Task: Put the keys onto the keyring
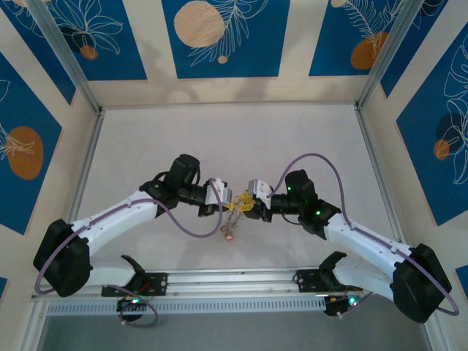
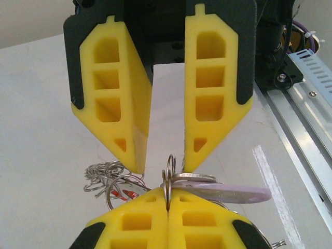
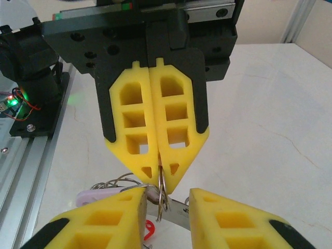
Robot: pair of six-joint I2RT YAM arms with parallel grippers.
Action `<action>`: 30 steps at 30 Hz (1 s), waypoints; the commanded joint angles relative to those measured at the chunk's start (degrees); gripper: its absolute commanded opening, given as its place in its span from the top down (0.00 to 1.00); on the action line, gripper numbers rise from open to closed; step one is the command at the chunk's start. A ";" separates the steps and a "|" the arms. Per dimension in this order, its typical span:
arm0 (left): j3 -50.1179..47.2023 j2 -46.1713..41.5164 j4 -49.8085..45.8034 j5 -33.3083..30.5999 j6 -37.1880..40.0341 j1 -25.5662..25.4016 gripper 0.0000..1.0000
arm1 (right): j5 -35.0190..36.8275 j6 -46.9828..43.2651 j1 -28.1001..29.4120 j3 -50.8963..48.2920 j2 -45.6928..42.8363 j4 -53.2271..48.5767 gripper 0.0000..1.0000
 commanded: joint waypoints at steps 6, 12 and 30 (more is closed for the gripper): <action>-0.68 -1.98 3.25 1.20 -0.63 -0.55 1.00 | -0.93 1.89 -0.21 -0.53 0.49 1.17 0.66; -1.38 -2.56 4.23 -0.83 -1.08 -0.55 1.00 | -1.01 2.39 -0.62 -1.09 0.65 1.43 0.71; -3.55 -4.28 10.55 -0.91 -5.26 0.49 1.00 | -1.29 4.20 -2.58 -2.12 3.78 1.65 1.00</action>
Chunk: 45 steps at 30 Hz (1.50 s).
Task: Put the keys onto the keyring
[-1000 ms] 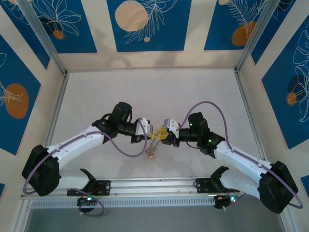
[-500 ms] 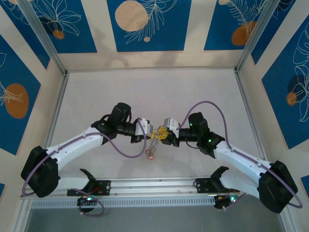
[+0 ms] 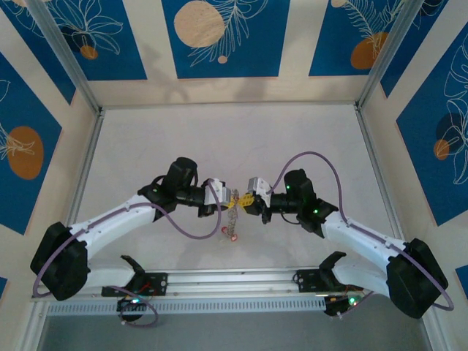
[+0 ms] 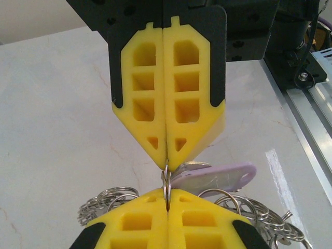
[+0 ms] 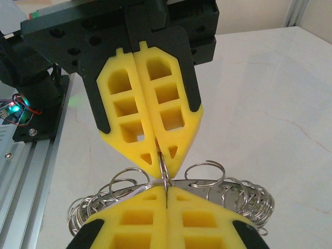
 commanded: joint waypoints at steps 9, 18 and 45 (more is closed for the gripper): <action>-0.72 -3.33 6.59 4.14 -3.37 2.04 1.00 | -1.84 1.99 -2.72 -3.38 0.66 1.05 1.00; -1.24 -2.85 10.01 4.94 -5.49 2.12 1.00 | -3.86 2.39 -0.14 -0.92 4.43 2.54 1.00; -1.69 -2.69 10.45 6.03 -6.87 2.04 1.00 | 3.40 2.20 0.26 -7.53 -3.59 9.54 0.54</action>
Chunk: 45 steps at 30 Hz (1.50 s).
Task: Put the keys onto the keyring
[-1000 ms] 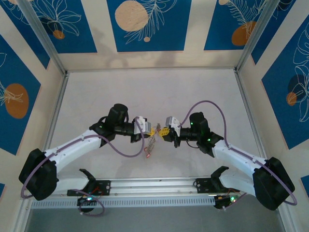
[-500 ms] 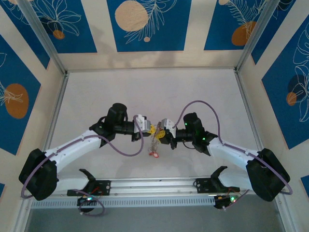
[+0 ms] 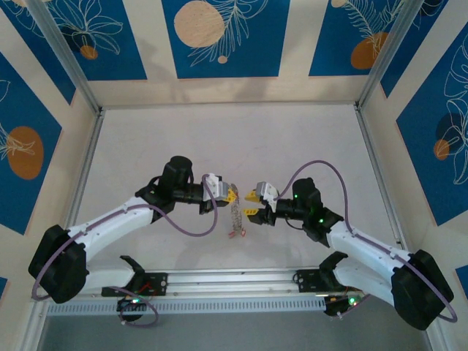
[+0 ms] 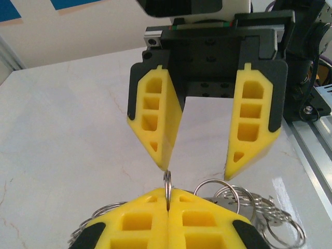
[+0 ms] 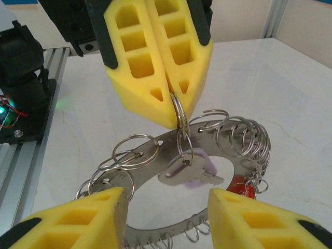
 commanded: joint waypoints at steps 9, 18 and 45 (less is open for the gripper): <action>1.17 -1.61 -0.92 5.37 1.27 0.38 1.00 | -0.09 -0.01 0.20 0.25 5.07 6.69 0.56; 1.18 -1.56 -0.79 5.27 1.10 0.38 1.00 | -3.38 1.09 2.21 0.13 7.32 10.24 0.55; 1.54 -1.71 -2.08 2.56 1.54 0.38 1.00 | 18.14 1.40 8.64 -3.65 7.40 14.90 0.80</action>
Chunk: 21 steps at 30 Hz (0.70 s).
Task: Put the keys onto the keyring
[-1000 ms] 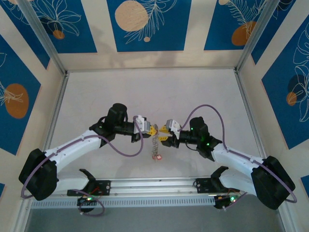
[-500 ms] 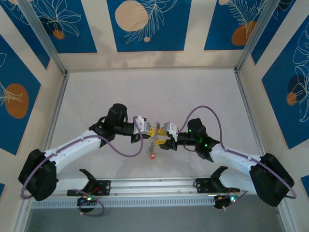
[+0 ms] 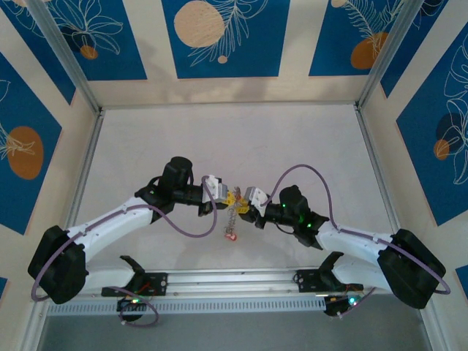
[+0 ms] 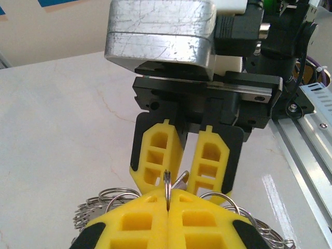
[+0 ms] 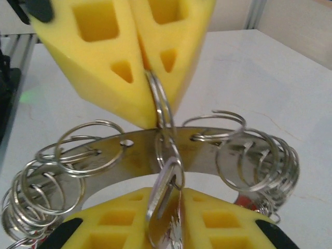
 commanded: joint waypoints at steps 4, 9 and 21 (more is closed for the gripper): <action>1.54 -1.40 0.17 0.66 0.95 0.38 1.00 | 4.12 -0.45 0.40 -1.10 -1.40 2.30 0.87; 1.27 -1.09 0.15 0.41 1.28 0.44 1.00 | 2.92 -1.49 0.18 -1.69 -3.99 0.90 1.00; 2.10 0.88 -5.75 -0.25 6.54 0.14 1.00 | -1.33 -5.86 -3.84 4.85 -10.52 -17.61 1.00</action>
